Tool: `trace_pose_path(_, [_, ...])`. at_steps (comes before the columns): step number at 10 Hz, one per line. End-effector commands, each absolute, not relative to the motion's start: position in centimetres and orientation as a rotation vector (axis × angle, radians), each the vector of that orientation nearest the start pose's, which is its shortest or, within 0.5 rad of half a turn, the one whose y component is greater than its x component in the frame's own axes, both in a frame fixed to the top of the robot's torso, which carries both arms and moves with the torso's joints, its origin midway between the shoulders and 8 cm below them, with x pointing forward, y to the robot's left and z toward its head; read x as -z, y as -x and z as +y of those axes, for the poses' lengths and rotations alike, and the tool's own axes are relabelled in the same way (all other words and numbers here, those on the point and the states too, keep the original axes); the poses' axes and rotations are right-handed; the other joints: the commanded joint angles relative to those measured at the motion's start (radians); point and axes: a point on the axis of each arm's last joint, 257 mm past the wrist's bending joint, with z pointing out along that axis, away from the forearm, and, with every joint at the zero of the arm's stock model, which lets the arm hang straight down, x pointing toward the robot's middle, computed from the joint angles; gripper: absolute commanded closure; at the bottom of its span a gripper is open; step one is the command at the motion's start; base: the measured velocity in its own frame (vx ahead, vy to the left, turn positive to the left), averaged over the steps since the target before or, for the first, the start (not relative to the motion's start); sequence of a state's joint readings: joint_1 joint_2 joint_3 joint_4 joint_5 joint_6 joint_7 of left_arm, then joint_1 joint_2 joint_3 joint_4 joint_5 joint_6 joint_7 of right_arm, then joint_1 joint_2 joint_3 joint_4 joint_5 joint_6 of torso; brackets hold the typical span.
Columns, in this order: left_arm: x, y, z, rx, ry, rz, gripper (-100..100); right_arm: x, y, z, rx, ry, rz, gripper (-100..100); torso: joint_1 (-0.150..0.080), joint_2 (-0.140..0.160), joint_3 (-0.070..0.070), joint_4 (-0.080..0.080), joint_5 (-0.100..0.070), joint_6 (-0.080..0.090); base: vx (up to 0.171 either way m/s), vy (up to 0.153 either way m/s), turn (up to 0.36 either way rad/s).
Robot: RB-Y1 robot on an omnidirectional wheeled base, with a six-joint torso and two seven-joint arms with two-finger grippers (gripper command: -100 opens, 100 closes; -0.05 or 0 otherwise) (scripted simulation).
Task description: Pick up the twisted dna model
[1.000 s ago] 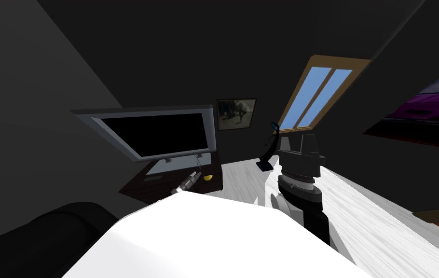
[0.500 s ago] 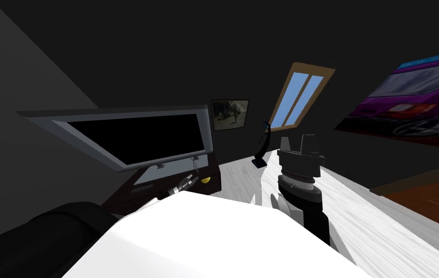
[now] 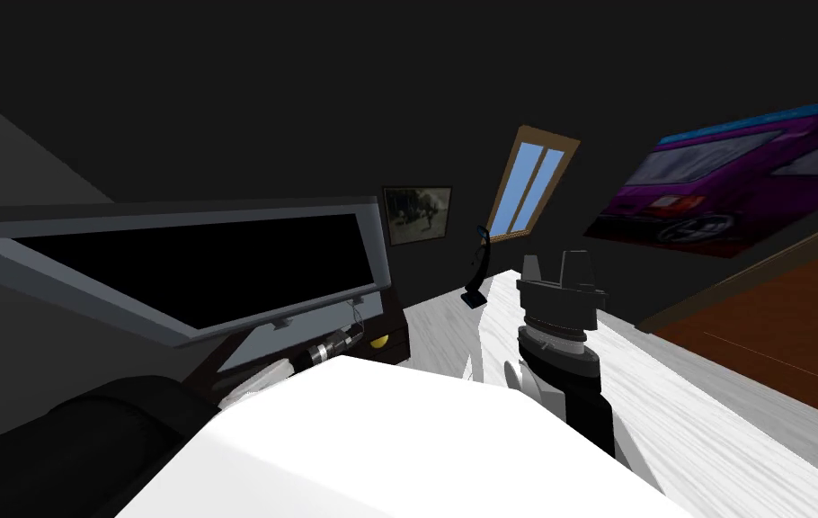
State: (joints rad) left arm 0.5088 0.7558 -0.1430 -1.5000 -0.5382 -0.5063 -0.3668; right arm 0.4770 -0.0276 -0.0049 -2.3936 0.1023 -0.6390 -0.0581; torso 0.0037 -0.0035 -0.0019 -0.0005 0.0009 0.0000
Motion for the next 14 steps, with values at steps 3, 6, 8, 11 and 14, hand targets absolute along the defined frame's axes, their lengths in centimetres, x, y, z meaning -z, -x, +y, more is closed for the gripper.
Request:
trace_pose_path(3, [39.4,-31.1,39.4,0.208,-0.417,2.064,-100,-10.0,-29.3,-24.7,-1.355,-0.368,0.498,0,0.0,0.0,0.0,0.0,0.0,0.0,0.025,0.048,-0.206])
trace_pose_path(6, [39.7,-31.0,40.6,0.169,-0.458,2.076,-100,-10.0,-29.3,-24.7,-1.355,-0.368,0.498,0,-0.002,0.003,0.001,0.0,0.0,-0.001,-0.006,0.027,-0.096])
trace_pose_path(8, [40.9,-32.1,40.7,0.155,-0.399,2.091,-100,-10.0,-29.3,-24.7,-1.355,-0.368,0.498,0,-0.004,0.002,0.001,0.0,-0.001,-0.001,-0.066,0.037,-0.163])
trace_pose_path(11, [42.0,-34.5,41.4,0.128,-0.338,2.098,-100,-10.0,-29.3,-24.7,-1.355,-0.368,0.498,0,0.002,0.008,0.005,0.002,0.001,-0.001,-0.13,0.091,-0.117])
trace_pose_path(14, [43.0,-37.0,41.8,0.105,-0.281,2.105,-100,-10.0,-29.3,-24.7,-1.355,-0.368,0.498,0,0.001,0.009,0.005,0.002,0.0,-0.001,-0.135,0.085,-0.173])
